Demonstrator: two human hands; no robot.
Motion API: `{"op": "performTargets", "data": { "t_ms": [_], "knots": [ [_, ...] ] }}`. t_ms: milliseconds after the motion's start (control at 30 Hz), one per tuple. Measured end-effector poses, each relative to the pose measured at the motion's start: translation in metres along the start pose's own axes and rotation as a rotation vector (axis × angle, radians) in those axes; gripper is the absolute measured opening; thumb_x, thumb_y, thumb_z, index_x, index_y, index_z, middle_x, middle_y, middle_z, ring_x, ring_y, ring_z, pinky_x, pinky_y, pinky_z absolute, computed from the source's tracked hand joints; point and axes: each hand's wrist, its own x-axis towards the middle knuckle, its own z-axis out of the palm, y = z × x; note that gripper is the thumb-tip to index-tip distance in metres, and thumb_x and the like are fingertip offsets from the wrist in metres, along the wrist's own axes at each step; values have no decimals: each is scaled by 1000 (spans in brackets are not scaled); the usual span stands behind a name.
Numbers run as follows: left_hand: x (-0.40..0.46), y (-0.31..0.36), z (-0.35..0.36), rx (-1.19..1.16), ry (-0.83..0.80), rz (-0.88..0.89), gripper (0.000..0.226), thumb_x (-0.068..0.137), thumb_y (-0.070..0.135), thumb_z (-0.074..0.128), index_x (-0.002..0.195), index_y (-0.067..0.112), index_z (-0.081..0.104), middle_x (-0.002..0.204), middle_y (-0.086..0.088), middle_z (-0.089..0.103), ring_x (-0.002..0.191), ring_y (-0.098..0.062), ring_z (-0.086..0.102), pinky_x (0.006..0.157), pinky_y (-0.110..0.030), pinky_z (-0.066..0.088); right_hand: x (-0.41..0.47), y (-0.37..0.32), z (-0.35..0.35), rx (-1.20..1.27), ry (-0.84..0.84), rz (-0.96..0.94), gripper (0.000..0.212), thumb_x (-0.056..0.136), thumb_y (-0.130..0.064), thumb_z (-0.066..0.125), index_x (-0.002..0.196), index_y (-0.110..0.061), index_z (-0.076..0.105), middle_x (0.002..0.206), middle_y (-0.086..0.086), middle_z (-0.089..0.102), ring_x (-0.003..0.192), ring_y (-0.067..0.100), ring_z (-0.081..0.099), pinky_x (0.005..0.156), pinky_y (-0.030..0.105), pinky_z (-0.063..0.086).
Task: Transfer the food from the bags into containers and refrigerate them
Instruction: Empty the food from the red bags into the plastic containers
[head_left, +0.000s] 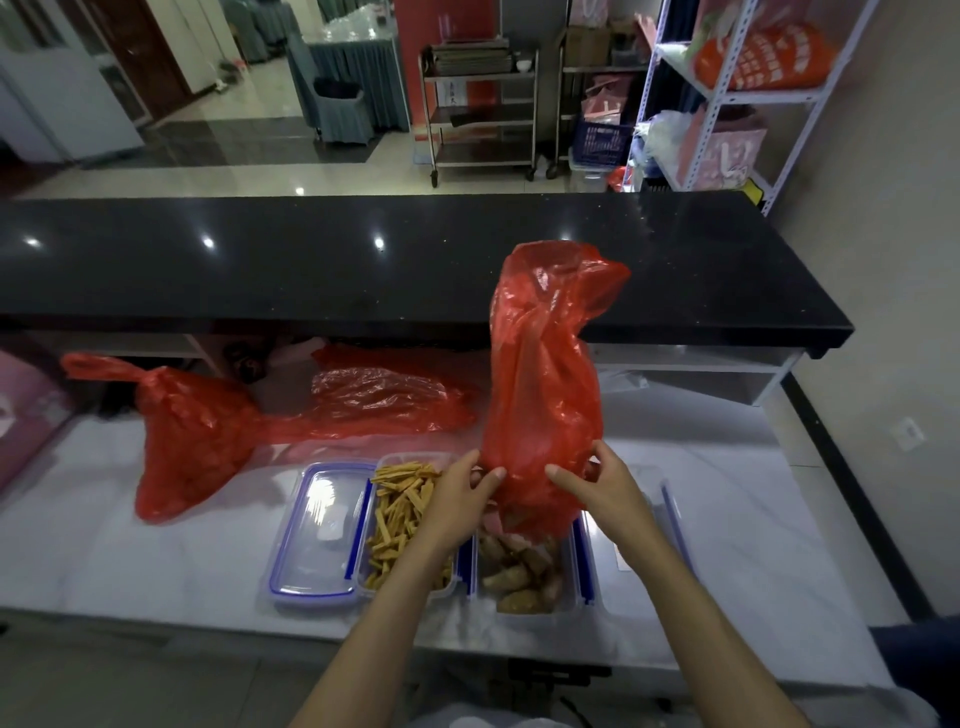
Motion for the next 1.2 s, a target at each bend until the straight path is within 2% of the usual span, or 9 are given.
{"op": "performTargets", "data": {
  "t_ms": [200, 333, 567, 733, 900, 967, 1033, 1100, 1200],
  "knots": [
    [0, 0, -3, 45, 85, 86, 16, 104, 31, 62, 102, 19, 72, 97, -1, 77, 91, -17, 74, 85, -49, 61, 1, 6, -11, -190, 30, -79, 33, 85, -32, 82, 111, -37, 63, 105, -12, 74, 97, 7, 71, 84, 33, 62],
    [-1, -2, -7, 92, 151, 119, 21, 102, 33, 64, 92, 18, 74, 87, -1, 75, 83, -16, 70, 80, -43, 58, -1, 6, -18, -290, 104, -114, 22, 81, -29, 85, 99, -28, 72, 88, -13, 76, 80, 0, 71, 74, 21, 58],
    [0, -2, -10, 85, 154, 93, 28, 109, 29, 52, 99, 24, 77, 93, 3, 78, 88, -13, 72, 80, -37, 60, -5, -3, -18, -210, 70, -38, 16, 104, -21, 56, 120, -22, 56, 99, 5, 70, 60, 24, 75, 51, 38, 60],
    [2, -7, -5, 36, 134, 70, 29, 109, 38, 46, 97, 26, 70, 96, 0, 76, 93, -21, 74, 82, -54, 63, -7, -5, -12, -104, 33, 30, 16, 106, -20, 52, 119, -13, 47, 105, 16, 69, 66, 29, 76, 60, 44, 64],
    [5, -15, -6, 43, 127, 57, 40, 102, 60, 43, 96, 27, 65, 98, -6, 72, 94, -30, 71, 81, -62, 60, -13, -2, -15, -87, -65, -1, 71, 76, -44, 87, 134, -23, 52, 119, -2, 71, 92, 17, 77, 74, 39, 65],
    [5, -15, -5, 61, 122, 56, 44, 100, 64, 41, 97, 27, 64, 99, -8, 71, 94, -30, 69, 81, -62, 60, -14, -1, -15, -181, -120, -3, 80, 65, -47, 94, 131, -26, 56, 116, -10, 71, 101, 9, 72, 79, 23, 62],
    [4, -14, -4, 85, 128, 60, 42, 104, 58, 40, 96, 22, 62, 96, -10, 70, 91, -30, 68, 80, -60, 59, -18, -2, -13, -369, -144, -9, 57, 72, -34, 92, 119, -28, 61, 104, -14, 70, 91, -2, 66, 66, 2, 49],
    [1, -10, -3, 100, 138, 57, 36, 110, 44, 40, 93, 19, 61, 93, -11, 68, 88, -30, 66, 80, -54, 58, -17, 0, -11, -509, -106, -26, 31, 80, -26, 86, 105, -22, 69, 93, -11, 72, 80, -1, 65, 57, 1, 44],
    [-3, -6, -6, 159, 162, 58, 30, 112, 31, 39, 91, 29, 59, 89, 2, 67, 82, -9, 64, 69, -22, 49, -15, 7, -11, -493, -39, -49, 2, 87, -16, 77, 88, -15, 76, 79, -3, 74, 73, 15, 69, 55, 5, 45]
  ]
}}
